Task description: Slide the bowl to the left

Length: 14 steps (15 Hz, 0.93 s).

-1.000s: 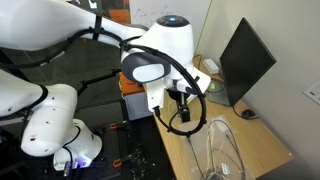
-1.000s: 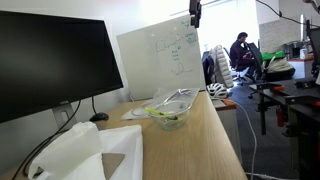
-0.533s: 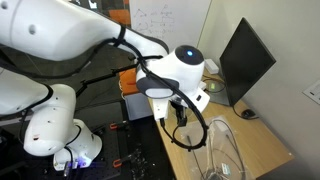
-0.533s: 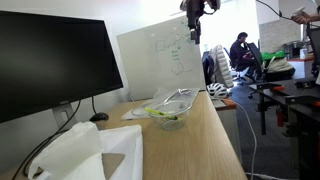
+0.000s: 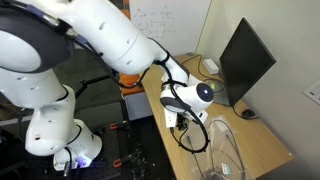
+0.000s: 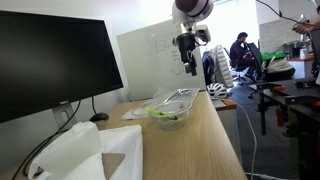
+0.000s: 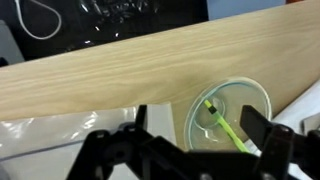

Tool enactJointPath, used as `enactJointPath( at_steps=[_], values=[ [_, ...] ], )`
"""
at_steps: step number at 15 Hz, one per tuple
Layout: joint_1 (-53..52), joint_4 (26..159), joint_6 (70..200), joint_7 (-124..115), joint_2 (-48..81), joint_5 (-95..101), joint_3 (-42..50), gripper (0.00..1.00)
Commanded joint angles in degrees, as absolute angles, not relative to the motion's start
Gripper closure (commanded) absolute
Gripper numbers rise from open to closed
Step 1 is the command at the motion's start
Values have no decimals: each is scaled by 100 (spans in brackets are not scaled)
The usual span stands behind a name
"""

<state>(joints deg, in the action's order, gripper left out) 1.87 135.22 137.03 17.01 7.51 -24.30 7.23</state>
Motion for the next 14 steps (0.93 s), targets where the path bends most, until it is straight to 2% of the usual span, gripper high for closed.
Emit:
enactJointPath(
  at_steps=[1, 6, 8, 9, 11, 13, 14],
  values=[
    [445, 12898, 13522, 1832, 1512, -2568, 419, 0],
    [613, 12224, 13740, 1607, 2404, -2349, 145, 1],
    [621, 11992, 13775, 1563, 2680, -2256, 68, 6],
    [602, 11897, 13800, 1528, 2810, -2189, 35, 18],
    [552, 11764, 13853, 1472, 3000, -2024, -17, 24],
    [500, 11676, 13948, 1380, 3143, -1839, -45, 42],
    [489, 11635, 13983, 1345, 3203, -1766, -63, 46]
  ],
)
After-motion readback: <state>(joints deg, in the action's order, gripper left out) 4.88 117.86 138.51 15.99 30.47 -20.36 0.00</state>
